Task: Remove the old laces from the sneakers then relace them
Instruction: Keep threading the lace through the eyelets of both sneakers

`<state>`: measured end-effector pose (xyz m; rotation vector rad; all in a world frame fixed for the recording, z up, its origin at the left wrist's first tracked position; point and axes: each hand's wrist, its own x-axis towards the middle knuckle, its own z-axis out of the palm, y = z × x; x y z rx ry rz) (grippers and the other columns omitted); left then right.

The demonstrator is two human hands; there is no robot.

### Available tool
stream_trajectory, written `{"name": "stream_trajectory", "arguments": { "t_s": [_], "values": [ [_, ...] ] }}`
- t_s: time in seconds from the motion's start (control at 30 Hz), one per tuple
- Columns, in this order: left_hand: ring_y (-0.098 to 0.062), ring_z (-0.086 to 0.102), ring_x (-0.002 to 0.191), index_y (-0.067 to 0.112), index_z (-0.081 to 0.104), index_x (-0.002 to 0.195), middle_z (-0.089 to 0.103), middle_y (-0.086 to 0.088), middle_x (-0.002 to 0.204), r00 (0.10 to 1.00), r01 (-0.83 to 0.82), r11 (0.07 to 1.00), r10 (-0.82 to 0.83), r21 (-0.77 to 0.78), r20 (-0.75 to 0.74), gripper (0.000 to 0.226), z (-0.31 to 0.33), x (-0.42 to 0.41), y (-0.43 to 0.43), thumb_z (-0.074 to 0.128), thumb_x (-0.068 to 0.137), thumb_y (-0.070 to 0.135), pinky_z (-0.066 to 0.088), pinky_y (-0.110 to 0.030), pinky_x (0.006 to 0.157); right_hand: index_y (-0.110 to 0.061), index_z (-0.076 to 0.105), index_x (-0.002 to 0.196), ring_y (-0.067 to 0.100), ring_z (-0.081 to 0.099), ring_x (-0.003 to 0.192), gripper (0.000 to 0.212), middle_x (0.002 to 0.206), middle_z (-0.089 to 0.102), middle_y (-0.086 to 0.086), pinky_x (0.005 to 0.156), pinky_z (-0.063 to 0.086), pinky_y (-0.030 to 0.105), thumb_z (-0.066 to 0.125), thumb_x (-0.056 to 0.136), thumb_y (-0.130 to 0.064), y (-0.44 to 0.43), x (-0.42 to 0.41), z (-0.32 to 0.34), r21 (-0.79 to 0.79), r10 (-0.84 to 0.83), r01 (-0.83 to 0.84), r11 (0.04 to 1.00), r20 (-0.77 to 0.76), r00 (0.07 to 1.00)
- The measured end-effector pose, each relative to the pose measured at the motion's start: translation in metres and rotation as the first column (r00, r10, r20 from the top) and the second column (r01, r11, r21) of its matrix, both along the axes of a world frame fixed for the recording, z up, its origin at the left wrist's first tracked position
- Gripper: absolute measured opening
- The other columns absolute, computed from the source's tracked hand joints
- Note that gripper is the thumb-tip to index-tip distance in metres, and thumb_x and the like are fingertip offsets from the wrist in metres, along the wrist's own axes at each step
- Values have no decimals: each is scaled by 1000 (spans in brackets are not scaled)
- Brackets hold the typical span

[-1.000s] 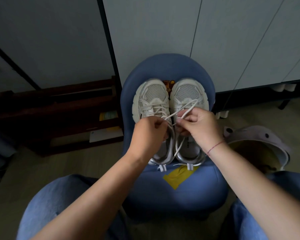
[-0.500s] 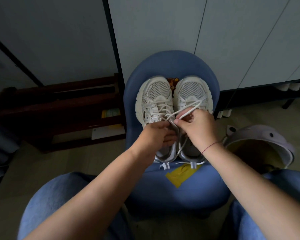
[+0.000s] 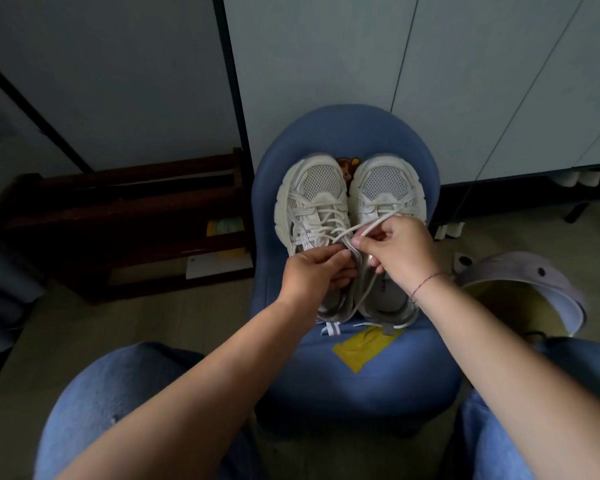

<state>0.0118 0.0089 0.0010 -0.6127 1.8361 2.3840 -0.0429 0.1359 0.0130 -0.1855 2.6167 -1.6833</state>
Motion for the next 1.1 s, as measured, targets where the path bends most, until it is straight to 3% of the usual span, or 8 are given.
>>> {"name": "stream_trajectory", "arguments": {
  "t_s": [0.07, 0.2, 0.37, 0.53, 0.67, 0.83, 0.97, 1.1],
  "values": [
    [-11, 70, 64, 4, 71, 100, 73, -4, 71, 1000, 2, 1000, -2, 0, 4, 11, -1, -1, 0, 65, 91, 3, 56, -18, 63, -14, 66, 71, 4, 49, 34, 13, 49, 60, -5, 36, 40, 18, 71, 82, -9, -1, 1, 1, -4, 3, -3, 1000, -12, 1000],
    [-10, 68, 62, 2, 71, 98, 71, -5, 71, 1000, 20, 1000, -20, -5, 6, 9, -1, -2, -1, 65, 91, 3, 57, -18, 64, -13, 59, 70, 8, 52, 38, 20, 67, 65, 14, 38, 43, 20, 64, 88, -6, 3, -2, 2, -85, 15, -14, 996, 6, 1000],
    [-10, 68, 62, 2, 71, 99, 71, -6, 73, 1000, 24, 1000, -24, -18, 13, 10, -3, -4, -1, 68, 90, 6, 55, -17, 61, -15, 60, 67, 8, 51, 36, 22, 54, 59, 7, 37, 43, 20, 67, 86, -6, 3, -1, 1, -29, 31, -30, 999, 7, 1000],
    [-10, 68, 63, 10, 70, 75, 70, -2, 65, 1000, 28, 999, -28, -31, 12, 15, -5, -5, -1, 68, 90, 7, 56, -18, 63, -17, 61, 69, 7, 51, 39, 19, 57, 59, 3, 39, 43, 22, 70, 84, -9, 3, 0, 1, -13, 57, -57, 998, -1, 998],
    [-8, 68, 61, 8, 69, 77, 70, -2, 64, 999, 39, 999, -39, -20, 3, 17, -6, -4, -2, 64, 92, 4, 57, -17, 64, -17, 64, 76, 2, 53, 42, 15, 64, 61, -1, 41, 47, 21, 77, 77, -10, 6, 4, 3, 75, 117, -117, 990, 5, 993],
    [-12, 67, 70, 4, 67, 85, 69, -12, 81, 989, 145, 988, -146, -49, -10, 11, -4, -1, -9, 61, 94, 4, 57, -19, 71, -6, 69, 85, 7, 53, 44, 9, 69, 64, 7, 42, 49, 22, 75, 79, -6, 6, 4, 3, 88, 130, -130, 988, 4, 991],
    [-22, 67, 82, 6, 71, 86, 72, -25, 96, 933, 350, 878, -359, -325, 34, 6, -4, 14, -21, 68, 90, 5, 56, -35, 86, -4, 70, 89, 10, 54, 43, 10, 59, 62, 3, 42, 49, 21, 73, 80, -3, 7, 5, 3, 65, 125, -125, 990, 9, 992],
    [-16, 67, 81, 4, 72, 92, 73, -18, 92, 809, 566, 703, -575, -431, 125, 4, 0, 26, -35, 70, 89, 5, 56, -24, 80, -7, 70, 89, 1, 50, 37, 10, 42, 56, -11, 39, 43, 16, 72, 80, -2, 7, 4, 4, 27, 139, -140, 990, 41, 989]
  ]
}}
